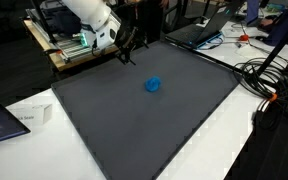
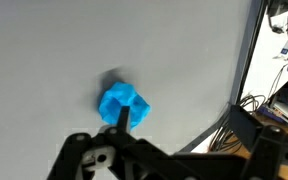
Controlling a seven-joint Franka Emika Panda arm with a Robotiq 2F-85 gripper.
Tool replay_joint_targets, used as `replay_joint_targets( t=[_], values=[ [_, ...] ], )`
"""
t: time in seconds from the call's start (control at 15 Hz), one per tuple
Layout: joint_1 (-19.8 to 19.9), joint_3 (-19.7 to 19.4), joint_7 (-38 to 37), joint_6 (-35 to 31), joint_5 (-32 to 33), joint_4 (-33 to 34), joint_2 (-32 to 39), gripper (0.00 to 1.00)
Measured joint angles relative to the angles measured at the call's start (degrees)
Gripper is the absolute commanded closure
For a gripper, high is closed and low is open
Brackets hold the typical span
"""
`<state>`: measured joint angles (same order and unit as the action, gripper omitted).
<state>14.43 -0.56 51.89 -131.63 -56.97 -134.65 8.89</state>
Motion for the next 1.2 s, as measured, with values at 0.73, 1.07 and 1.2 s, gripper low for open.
replay_joint_targets(
  t=[0.73,1.07,1.2],
  values=[
    [-10.28,0.12,-15.76,-23.26,0.50,-1.91,-0.06,0.00],
    [-14.20,0.16,-25.93,-32.18,6.72,-5.78,-0.17,0.00],
    [-15.72,-0.02,-31.23,-34.50,10.49,-7.13,-0.22,0.00]
  ],
)
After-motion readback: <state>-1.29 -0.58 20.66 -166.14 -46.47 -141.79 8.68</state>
